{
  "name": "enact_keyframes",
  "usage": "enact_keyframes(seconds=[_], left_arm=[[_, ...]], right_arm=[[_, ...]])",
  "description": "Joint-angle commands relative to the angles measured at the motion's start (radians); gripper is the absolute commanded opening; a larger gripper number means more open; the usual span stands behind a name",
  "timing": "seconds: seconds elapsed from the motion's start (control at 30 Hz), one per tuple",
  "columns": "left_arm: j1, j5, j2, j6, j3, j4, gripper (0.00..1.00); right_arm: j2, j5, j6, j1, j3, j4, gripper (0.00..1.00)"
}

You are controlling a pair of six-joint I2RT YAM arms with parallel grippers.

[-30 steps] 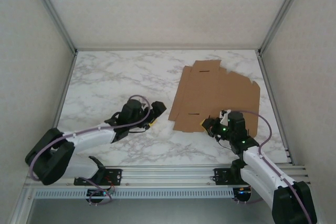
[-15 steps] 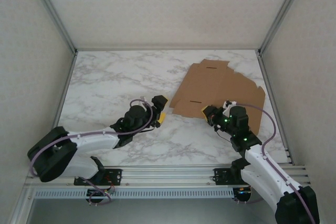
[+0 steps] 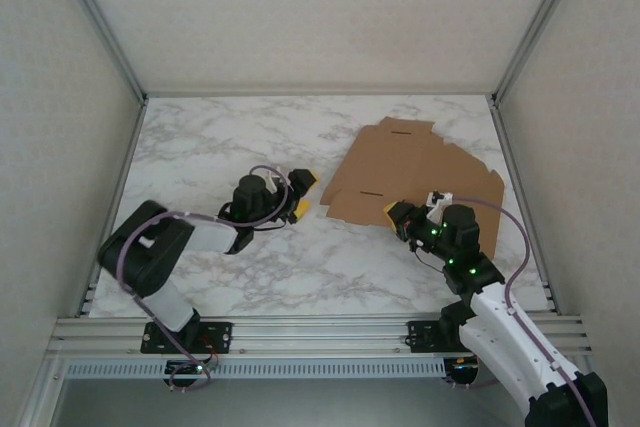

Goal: Fold the paper box

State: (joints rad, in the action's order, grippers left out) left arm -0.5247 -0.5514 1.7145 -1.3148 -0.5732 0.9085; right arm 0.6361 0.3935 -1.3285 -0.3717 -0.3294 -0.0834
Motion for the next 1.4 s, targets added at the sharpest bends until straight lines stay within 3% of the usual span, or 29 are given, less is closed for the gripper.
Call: enact_keyframes(seconds=[0.0, 0.17, 0.33, 0.5, 0.7, 0.87, 0.9, 0.97, 1.03, 1.1, 1.27, 1.37], left_arm=[[-0.018, -0.135, 0.097, -0.023, -0.056, 0.164, 1.00], [-0.015, -0.170, 0.211, -0.032, -0.138, 0.233, 0.99], [-0.017, -0.205, 0.275, -0.081, -0.209, 0.323, 0.93], [-0.014, -0.218, 0.299, -0.113, -0.224, 0.372, 0.70], [0.003, -0.217, 0.317, -0.173, -0.205, 0.455, 0.30], [0.007, -0.225, 0.319, -0.203, -0.211, 0.497, 0.05], [0.010, -0.225, 0.309, -0.200, -0.211, 0.488, 0.02], [0.022, -0.223, 0.275, -0.180, -0.203, 0.447, 0.01], [0.049, -0.220, 0.207, -0.115, -0.194, 0.334, 0.00], [0.079, -0.194, 0.103, 0.011, -0.201, 0.100, 0.00], [0.120, 0.075, -0.195, 0.475, -0.386, -0.699, 0.01], [0.118, 0.298, -0.292, 0.619, -0.574, -1.053, 0.02]], right_arm=[[-0.035, 0.027, -0.011, -0.010, -0.009, 0.007, 0.11], [-0.073, 0.039, -0.021, -0.010, 0.004, 0.027, 0.11], [-0.094, 0.056, -0.037, -0.009, 0.026, 0.026, 0.11], [-0.114, 0.051, -0.037, -0.010, 0.035, 0.043, 0.10], [-0.114, 0.050, -0.026, -0.010, 0.034, 0.045, 0.11], [-0.119, 0.048, -0.013, -0.011, 0.027, 0.070, 0.11], [-0.125, 0.045, -0.005, -0.012, 0.023, 0.082, 0.13], [-0.137, 0.034, 0.018, -0.010, 0.007, 0.133, 0.30], [-0.136, 0.030, 0.057, -0.011, -0.022, 0.182, 0.49], [-0.137, -0.006, 0.126, -0.012, -0.090, 0.309, 0.67], [-0.123, -0.231, 0.349, -0.010, -0.313, 0.685, 0.79], [-0.100, -0.299, 0.419, -0.012, -0.387, 0.762, 0.81]])
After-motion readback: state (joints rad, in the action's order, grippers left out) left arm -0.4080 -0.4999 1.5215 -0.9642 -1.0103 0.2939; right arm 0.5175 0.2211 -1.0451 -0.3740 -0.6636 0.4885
